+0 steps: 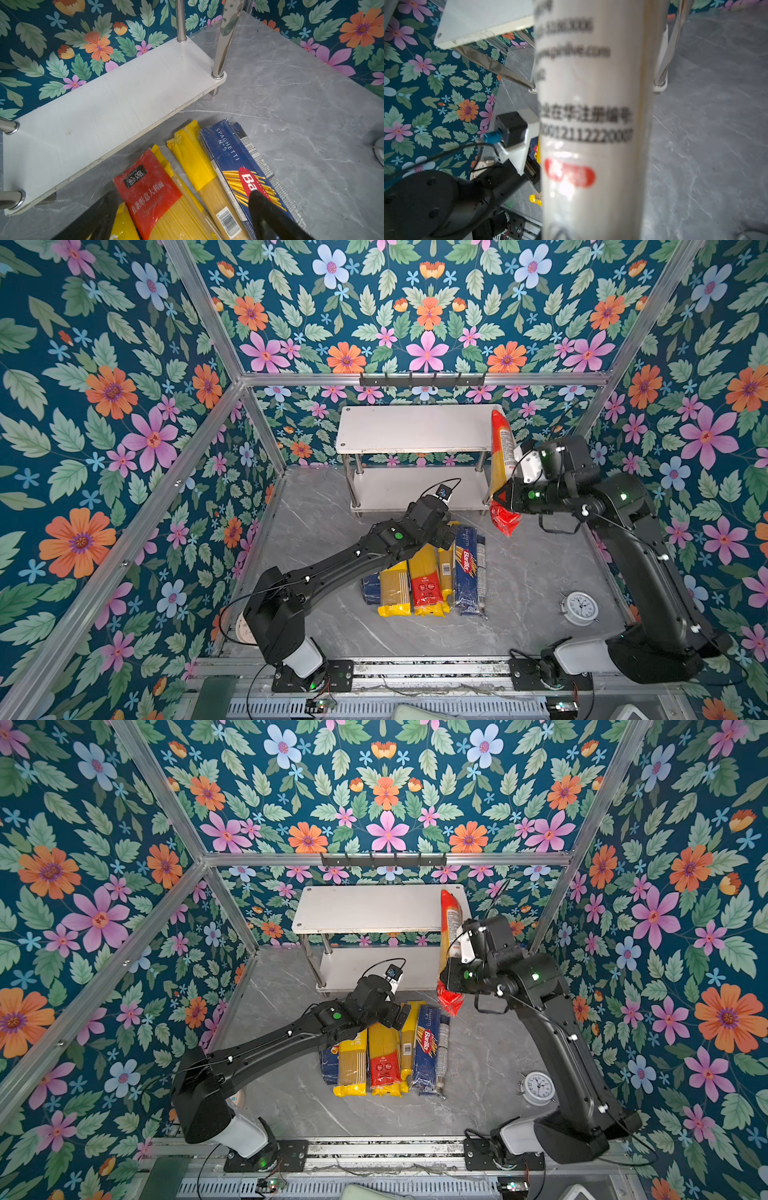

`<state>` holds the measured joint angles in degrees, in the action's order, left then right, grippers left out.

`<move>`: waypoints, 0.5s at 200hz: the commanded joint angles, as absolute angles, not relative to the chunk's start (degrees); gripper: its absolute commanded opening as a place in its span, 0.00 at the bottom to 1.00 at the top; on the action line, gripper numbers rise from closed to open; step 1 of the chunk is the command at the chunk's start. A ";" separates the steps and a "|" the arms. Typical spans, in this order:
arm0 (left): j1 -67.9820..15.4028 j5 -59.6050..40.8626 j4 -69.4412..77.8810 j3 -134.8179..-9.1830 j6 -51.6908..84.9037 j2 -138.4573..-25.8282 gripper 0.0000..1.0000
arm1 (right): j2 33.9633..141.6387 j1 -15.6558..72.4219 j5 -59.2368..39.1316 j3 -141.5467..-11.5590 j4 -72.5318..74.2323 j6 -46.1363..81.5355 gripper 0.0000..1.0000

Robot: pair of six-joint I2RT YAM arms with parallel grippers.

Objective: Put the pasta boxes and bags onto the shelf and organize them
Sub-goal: 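Lift the red-and-yellow bag upright with the right gripper toward the shelf, then stand the bag upright on the upper shelf edge and open the right gripper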

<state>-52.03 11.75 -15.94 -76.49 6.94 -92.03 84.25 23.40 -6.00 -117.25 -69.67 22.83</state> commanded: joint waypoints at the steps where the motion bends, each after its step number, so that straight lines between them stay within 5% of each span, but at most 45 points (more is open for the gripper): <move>1: -49.56 8.88 -13.89 -76.67 4.07 -92.97 0.99 | 91.40 21.47 -6.20 -127.60 -64.63 16.25 0.20; 53: -41.23 2.77 -9.15 -74.64 4.79 -93.56 0.99 | 118.83 16.59 -7.11 -167.29 -74.75 12.37 0.21; 100: -39.12 0.47 -7.47 -72.81 4.48 -94.04 0.99 | 116.11 14.90 -8.04 -154.49 -62.46 11.70 0.22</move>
<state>-39.77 2.50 -9.78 -73.38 4.97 -93.84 116.27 15.03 -6.74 -155.54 -73.23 14.31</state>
